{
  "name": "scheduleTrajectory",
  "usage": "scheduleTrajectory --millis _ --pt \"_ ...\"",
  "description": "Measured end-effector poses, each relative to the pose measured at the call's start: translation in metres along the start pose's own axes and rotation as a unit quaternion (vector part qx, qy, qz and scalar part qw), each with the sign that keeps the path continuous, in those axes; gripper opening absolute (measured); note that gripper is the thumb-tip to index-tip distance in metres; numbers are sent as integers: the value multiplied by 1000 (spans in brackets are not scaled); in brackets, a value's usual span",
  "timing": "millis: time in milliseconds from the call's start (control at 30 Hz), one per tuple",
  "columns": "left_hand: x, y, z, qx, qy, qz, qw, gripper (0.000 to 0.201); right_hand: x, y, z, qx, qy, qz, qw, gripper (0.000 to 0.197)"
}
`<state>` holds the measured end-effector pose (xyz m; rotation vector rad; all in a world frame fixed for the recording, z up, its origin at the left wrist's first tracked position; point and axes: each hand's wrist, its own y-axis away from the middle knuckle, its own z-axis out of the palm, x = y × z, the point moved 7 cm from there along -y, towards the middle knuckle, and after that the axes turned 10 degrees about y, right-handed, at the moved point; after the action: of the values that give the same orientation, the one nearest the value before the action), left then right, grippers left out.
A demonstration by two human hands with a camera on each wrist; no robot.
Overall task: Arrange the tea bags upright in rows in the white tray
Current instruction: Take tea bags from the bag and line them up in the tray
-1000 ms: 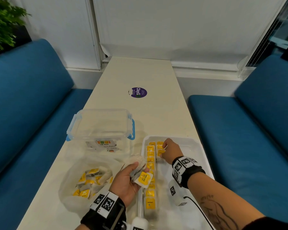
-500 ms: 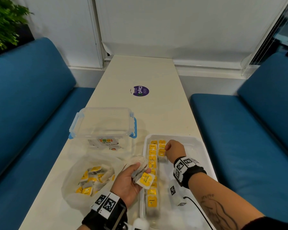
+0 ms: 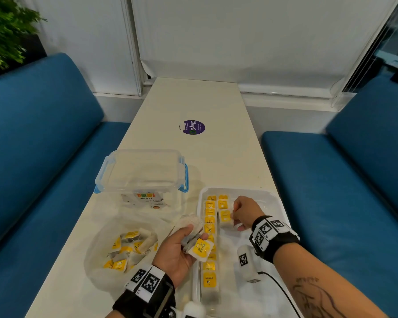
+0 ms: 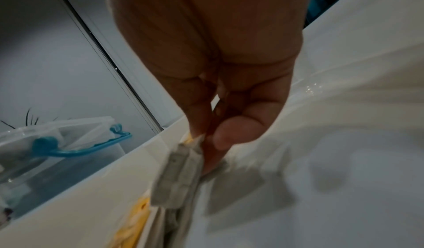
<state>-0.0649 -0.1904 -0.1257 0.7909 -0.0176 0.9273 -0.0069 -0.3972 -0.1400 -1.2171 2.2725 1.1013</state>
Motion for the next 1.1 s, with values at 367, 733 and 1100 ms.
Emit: scheduleTrajectory --millis 367,733,1100 --pt "-2 -1 -2 11 -3 -4 1000 17 5 -11 13 58 8 32 998 35" --pt "-6 0 1 1 -6 -4 1000 22 7 -3 8 54 -56 42 996 28" --pt "9 -4 16 -16 0 54 998 21 -55 113 19 -171 86 -125 973 37"
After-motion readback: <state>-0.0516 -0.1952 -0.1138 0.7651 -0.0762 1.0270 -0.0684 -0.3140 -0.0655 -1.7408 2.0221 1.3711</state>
